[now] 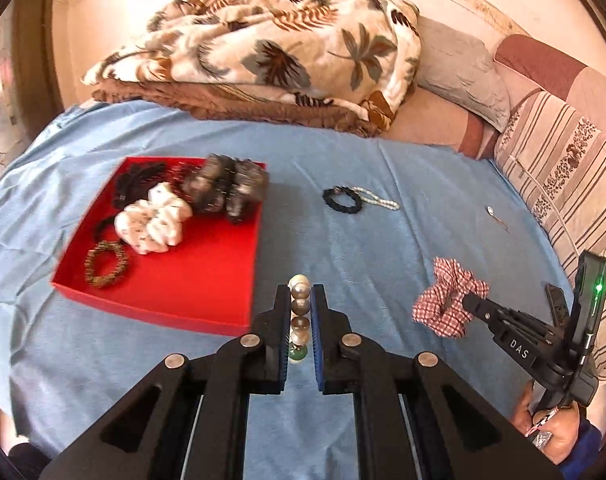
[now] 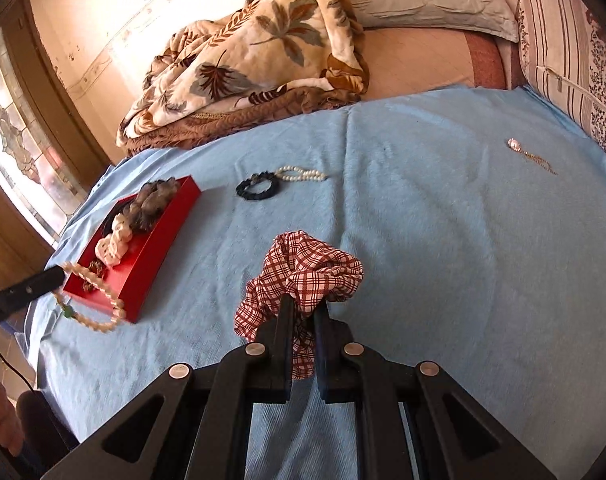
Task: Organize jewelry
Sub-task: 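Carry the gingham scrunchie with the right tool over the tray while the left carries the pearl bracelet there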
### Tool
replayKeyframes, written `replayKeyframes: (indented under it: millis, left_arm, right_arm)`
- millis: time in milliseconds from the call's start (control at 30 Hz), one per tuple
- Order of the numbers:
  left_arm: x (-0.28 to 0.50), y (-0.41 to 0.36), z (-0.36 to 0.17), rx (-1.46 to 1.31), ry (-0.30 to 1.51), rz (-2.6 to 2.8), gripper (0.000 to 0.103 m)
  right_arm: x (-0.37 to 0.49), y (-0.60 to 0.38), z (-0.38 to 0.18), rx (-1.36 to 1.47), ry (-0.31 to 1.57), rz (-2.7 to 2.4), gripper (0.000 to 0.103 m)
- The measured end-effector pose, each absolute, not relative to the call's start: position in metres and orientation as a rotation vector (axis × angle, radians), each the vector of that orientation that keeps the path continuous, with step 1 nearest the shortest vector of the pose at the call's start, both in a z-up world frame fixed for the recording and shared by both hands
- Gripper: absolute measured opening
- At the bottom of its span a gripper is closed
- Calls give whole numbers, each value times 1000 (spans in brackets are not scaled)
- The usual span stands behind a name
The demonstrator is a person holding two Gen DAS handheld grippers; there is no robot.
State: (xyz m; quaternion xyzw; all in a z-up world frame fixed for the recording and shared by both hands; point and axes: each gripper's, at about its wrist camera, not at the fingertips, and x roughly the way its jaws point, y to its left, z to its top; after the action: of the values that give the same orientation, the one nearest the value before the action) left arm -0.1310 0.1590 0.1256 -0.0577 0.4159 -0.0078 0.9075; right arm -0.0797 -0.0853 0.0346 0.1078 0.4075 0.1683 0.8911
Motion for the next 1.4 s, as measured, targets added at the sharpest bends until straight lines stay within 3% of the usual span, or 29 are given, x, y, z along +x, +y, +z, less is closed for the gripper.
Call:
replayKeyframes:
  millis: [667, 967, 1400]
  left_arm:
    - [-149, 286, 149, -195, 793, 114, 9]
    - [-115, 331, 134, -307, 811, 90, 9]
    - [-72, 352, 104, -417, 866, -29, 9]
  right_arm:
    - [-105, -48, 52, 161, 868, 404, 10]
    - [-97, 26, 88, 73, 843, 518, 10]
    - [-70, 145, 89, -24, 867, 644, 10]
